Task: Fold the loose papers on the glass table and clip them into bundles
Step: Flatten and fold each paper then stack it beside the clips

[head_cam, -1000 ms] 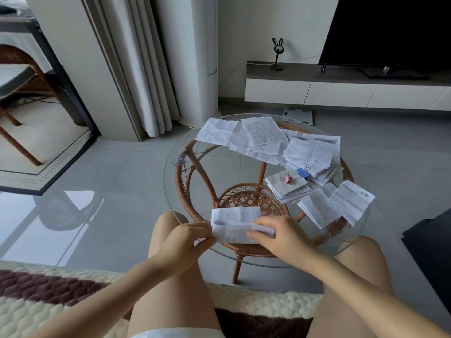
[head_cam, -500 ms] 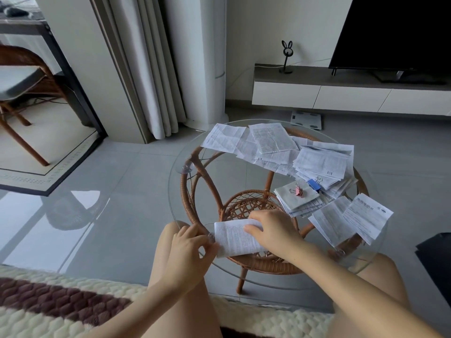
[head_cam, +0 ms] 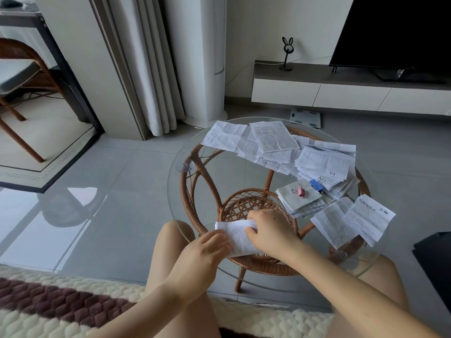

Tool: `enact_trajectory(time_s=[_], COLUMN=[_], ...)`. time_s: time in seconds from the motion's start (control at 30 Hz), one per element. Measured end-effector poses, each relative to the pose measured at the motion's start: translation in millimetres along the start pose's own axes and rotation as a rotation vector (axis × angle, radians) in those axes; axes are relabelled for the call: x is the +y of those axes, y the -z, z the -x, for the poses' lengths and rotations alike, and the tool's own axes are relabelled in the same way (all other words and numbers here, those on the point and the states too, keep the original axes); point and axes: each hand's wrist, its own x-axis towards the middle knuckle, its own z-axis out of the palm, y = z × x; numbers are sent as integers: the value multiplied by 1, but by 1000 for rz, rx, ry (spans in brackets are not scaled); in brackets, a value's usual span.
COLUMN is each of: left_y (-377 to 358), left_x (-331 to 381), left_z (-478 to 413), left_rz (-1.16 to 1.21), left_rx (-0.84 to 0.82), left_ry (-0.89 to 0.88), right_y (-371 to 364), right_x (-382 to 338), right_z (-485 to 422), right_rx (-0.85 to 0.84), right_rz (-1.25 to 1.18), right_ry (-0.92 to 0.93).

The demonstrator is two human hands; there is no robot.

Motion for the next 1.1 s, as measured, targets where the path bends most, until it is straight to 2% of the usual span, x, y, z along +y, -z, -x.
enact_trajectory(time_s=[0.2,0.43,0.67,0.83,0.97,1.1], left_y=[5,14,16,17,16,11], left_x=[-2,-8,-7,-10,-8,-10], left_z=[-3,-11,-11,-11,-11,-8], left_rz=[102,-140,-83,-50,6,26], left_rx=[-81,-198,-253,-277,-293,-290], left_ry=[41,-93,-33,-52,-56,-39], right_y=[2,3,1,-16,-46,-53], right_x=[0,-1,-4,-18,-28,-15], right_z=[0,-2,2,18,30,34], right_rx=[-30,-16,-12,209,99,40], right_rz=[19,-3,46,199,226,266], right_ry=[-11,-10,-38,-145,-82,-102])
